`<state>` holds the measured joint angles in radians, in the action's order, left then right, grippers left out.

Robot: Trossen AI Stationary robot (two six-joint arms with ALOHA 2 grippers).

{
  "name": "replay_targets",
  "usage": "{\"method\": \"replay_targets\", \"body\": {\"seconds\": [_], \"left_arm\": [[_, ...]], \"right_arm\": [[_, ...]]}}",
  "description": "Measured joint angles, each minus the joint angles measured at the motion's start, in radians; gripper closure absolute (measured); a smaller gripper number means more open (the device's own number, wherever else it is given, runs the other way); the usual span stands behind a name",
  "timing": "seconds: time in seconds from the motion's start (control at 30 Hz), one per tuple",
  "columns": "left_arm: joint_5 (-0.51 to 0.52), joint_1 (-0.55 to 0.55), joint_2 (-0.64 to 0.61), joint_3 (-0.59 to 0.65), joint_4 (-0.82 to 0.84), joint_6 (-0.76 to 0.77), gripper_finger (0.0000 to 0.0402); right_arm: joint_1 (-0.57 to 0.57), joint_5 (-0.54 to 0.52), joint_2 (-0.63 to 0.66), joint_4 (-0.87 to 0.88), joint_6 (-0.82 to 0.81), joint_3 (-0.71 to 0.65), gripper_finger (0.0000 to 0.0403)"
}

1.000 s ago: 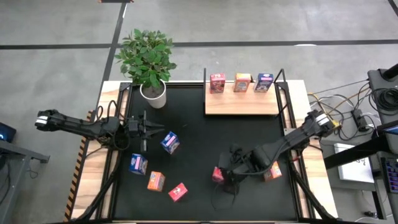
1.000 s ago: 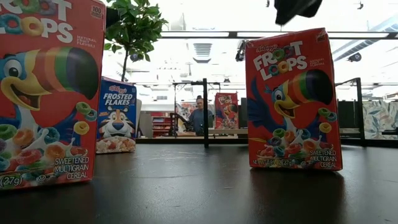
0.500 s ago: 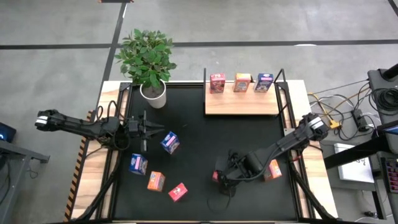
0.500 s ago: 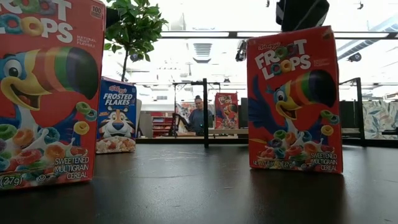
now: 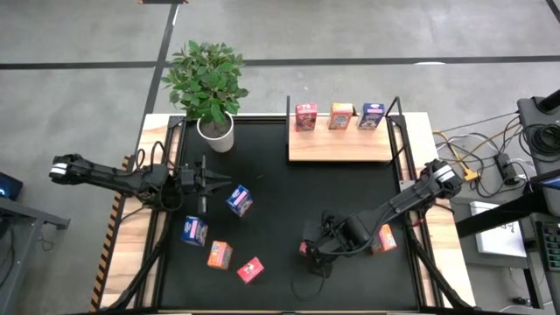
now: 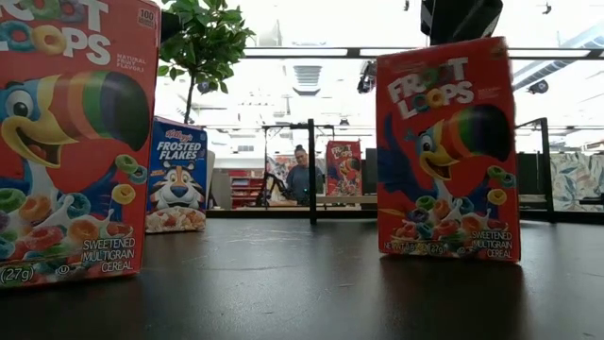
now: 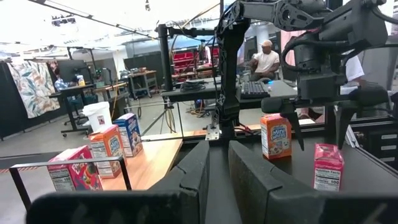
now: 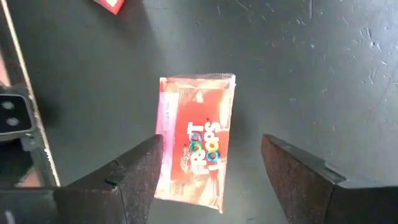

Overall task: Stack cereal on shelf
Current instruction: Put the right red cereal box on the shelf aligned with the other red cereal box

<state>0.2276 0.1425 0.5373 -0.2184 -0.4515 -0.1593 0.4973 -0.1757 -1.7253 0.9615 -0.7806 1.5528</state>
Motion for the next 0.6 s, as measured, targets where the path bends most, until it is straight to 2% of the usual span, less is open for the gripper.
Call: {"method": "replay_targets", "body": {"seconds": [0.33,0.6], "left_arm": [[0.0,0.0,0.0,0.0,0.0,0.0,0.0357],[0.0,0.0,0.0,0.0,-0.001,0.0,0.0357]], "right_arm": [[0.017,-0.003,-0.015,0.006,-0.032,-0.013,0.0118],[0.014,-0.008,-0.049,0.007,0.021,-0.02,0.013]]}}
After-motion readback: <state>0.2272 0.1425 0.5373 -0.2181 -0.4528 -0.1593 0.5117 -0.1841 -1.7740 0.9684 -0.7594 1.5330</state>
